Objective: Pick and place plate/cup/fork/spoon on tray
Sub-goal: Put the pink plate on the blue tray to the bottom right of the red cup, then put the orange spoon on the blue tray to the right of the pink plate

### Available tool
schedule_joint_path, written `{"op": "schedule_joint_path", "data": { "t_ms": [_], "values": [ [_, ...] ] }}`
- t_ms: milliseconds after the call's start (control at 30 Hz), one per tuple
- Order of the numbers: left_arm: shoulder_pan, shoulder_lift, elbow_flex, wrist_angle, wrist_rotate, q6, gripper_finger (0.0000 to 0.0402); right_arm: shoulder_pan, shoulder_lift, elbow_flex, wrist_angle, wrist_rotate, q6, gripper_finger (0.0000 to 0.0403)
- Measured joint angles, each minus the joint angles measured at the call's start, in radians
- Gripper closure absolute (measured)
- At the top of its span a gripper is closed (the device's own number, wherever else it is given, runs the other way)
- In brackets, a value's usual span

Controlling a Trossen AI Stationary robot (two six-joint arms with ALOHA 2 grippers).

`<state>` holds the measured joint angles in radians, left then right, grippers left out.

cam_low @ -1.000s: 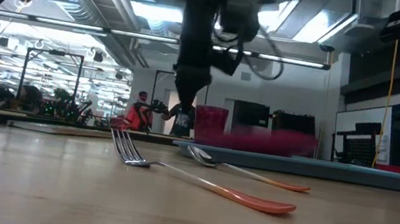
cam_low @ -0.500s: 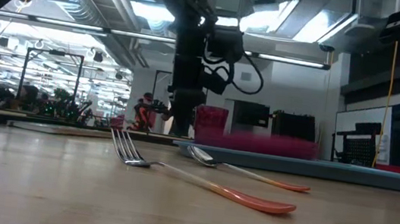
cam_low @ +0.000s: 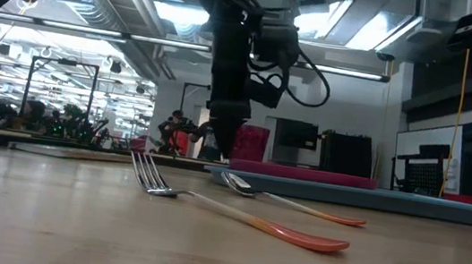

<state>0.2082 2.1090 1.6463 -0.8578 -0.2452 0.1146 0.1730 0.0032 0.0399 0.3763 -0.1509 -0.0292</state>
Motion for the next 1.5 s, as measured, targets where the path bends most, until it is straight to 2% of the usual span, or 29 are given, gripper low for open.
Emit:
{"op": "schedule_joint_path", "data": {
  "t_ms": [200, 533, 900, 1267, 1367, 1500],
  "values": [
    [-0.002, 0.001, 0.000, -0.025, -0.003, -0.026, 0.0331, 0.000, 0.000, 0.000, -0.004, 0.000, 0.001, 0.0295],
    [-0.004, 0.001, -0.031, 0.026, 0.022, -0.026, 0.0331, 0.000, 0.000, 0.000, -0.013, 0.000, 0.001, 0.0295],
    [-0.011, 0.001, -0.054, 0.221, 0.061, 0.003, 0.0331, 0.000, 0.000, 0.000, -0.013, 0.000, -0.001, 0.0295],
    [-0.011, 0.001, -0.055, 0.332, 0.069, 0.026, 0.0331, 0.000, 0.000, 0.000, -0.012, 0.000, -0.002, 0.0295],
    [-0.015, 0.001, -0.033, 0.256, 0.026, 0.034, 0.0331, 0.000, 0.000, 0.000, -0.012, 0.000, 0.000, 0.0295],
    [-0.031, -0.009, 0.045, 0.052, -0.046, -0.017, 0.0331, 0.000, 0.000, 0.000, -0.013, 0.000, -0.002, 0.0295]
  ]
}}
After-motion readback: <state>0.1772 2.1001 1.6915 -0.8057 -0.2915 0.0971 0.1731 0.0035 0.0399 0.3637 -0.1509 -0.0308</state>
